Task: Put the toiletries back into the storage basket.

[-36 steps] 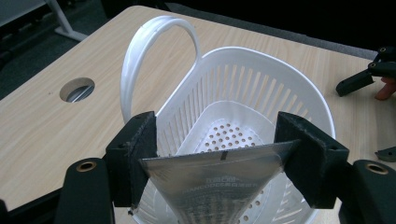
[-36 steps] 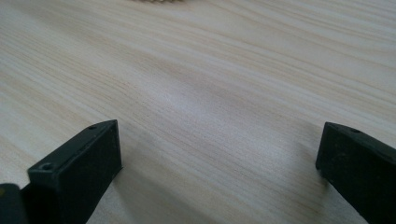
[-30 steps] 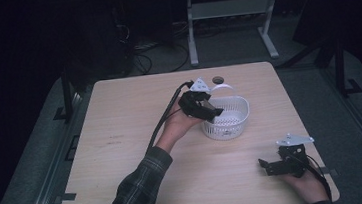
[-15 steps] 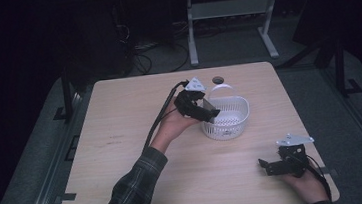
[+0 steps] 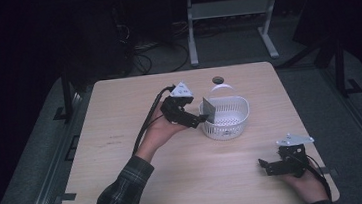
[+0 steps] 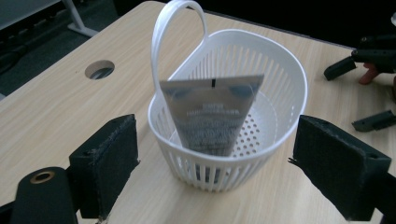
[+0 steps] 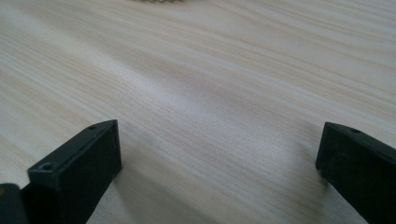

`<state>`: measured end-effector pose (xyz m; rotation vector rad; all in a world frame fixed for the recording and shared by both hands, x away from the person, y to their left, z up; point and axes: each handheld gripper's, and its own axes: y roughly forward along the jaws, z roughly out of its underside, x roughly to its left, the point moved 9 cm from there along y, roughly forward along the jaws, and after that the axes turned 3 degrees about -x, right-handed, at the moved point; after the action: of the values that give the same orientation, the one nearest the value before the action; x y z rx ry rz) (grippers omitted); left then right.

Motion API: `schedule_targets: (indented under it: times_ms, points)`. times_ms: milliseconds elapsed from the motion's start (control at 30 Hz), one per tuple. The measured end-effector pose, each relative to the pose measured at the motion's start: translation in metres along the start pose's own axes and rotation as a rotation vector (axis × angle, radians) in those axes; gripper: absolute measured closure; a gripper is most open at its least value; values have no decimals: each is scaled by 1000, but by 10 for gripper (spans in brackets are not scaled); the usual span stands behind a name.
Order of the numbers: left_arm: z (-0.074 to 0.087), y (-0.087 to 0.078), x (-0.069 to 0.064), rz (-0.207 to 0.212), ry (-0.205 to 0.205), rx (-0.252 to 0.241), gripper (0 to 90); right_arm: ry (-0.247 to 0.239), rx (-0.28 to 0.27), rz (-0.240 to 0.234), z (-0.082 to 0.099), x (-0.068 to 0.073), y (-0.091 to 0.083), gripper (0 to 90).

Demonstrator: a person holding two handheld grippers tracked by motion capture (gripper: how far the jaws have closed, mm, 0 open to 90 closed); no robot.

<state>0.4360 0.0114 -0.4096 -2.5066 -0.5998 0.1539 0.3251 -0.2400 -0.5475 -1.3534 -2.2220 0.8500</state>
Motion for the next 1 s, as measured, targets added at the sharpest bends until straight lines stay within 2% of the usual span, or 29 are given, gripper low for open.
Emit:
schedule_targets:
  times_ms: [433, 867, 1000]
  points:
    - [17, -32, -8, -25, 9, -1, 136, 0, 0, 0, 0, 0, 0, 0]
    - [62, -61, -20, -45, -5, 3, 138, 0, 0, -1, 0, 0, 0, 0]
    - [75, -68, -24, -45, -23, -4, 139, 1, 0, -2, 0, 0, 0, 0]
